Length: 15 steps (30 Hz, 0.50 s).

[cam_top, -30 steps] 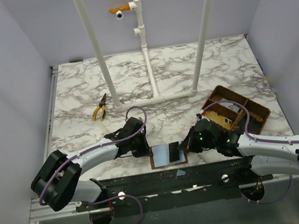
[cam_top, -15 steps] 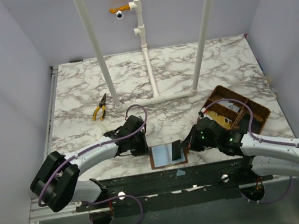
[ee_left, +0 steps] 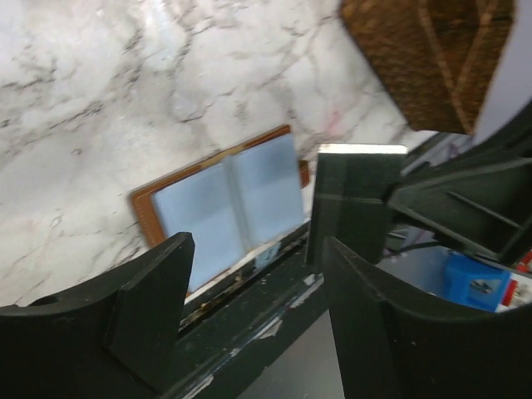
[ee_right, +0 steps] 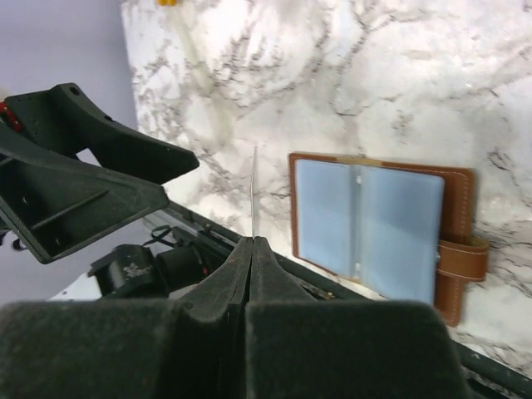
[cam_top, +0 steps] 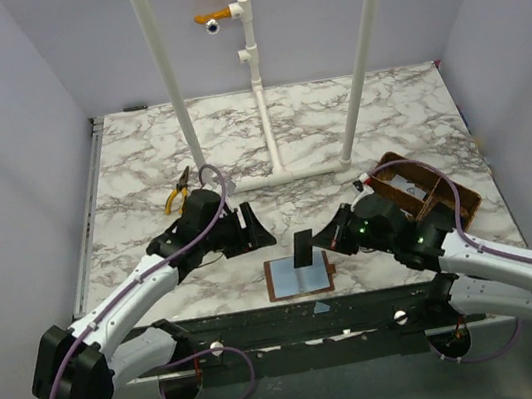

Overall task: Take the credit cards out of the card holder
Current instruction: Place the credit card in the storage box.

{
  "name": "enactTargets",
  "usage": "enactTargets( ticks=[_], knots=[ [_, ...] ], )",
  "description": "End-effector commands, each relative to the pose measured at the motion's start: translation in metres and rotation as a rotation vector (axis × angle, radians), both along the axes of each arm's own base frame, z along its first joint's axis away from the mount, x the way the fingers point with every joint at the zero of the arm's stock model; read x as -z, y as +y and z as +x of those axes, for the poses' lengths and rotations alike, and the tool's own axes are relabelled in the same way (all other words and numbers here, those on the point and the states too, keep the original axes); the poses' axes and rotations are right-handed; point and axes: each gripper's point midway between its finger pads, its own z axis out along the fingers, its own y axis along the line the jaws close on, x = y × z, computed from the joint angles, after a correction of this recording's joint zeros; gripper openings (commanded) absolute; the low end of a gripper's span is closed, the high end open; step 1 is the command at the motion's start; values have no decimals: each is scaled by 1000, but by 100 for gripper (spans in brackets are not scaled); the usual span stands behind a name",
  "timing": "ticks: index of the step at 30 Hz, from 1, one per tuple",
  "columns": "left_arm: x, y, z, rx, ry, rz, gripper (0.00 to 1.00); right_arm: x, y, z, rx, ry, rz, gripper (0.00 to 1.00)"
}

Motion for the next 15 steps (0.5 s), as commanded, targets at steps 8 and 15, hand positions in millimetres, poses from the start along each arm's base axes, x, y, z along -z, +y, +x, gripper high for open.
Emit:
enactTargets(
  ticks=[8, 15],
  knots=[
    [-80, -20, -23, 189, -68, -405, 66, -88, 31, -1, -111, -107, 270, 0],
    [-92, -23, -30, 225, -61, -474, 66, -111, 44, -9, -174, -114, 398, 1]
  ],
)
